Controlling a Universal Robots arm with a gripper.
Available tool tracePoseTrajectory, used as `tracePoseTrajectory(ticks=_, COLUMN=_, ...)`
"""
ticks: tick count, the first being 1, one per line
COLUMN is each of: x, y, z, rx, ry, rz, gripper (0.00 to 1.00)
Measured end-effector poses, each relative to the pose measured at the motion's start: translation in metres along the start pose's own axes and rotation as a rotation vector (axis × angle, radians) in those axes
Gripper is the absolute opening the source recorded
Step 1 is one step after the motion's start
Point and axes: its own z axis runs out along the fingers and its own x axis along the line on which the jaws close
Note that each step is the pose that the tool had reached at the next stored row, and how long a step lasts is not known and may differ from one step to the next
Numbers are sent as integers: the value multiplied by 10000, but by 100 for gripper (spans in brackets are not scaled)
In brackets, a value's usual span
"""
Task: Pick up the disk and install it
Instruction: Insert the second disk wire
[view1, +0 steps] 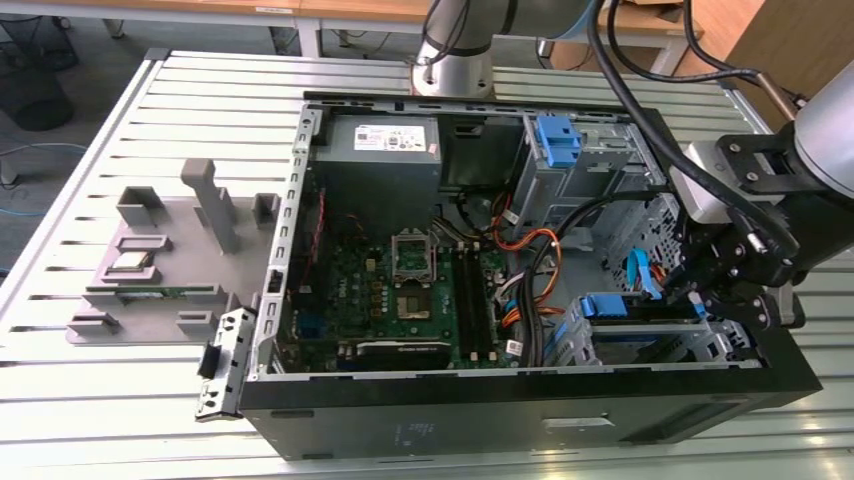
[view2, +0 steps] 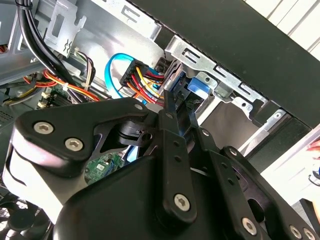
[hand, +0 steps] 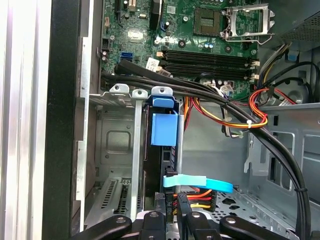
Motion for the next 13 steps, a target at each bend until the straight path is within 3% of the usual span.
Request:
tracePoseTrajectory(ticks=5, x=0, y=0, z=1, rx=0, ry=1, rz=0, gripper=24)
tracePoseTrajectory(ticks=7, x=0, y=0, z=1, rx=0, ry=3, rz=0, gripper=16)
tracePoseTrajectory(ticks=13, x=0, y=0, z=4, rx=0, ry=0, rz=0, gripper=16)
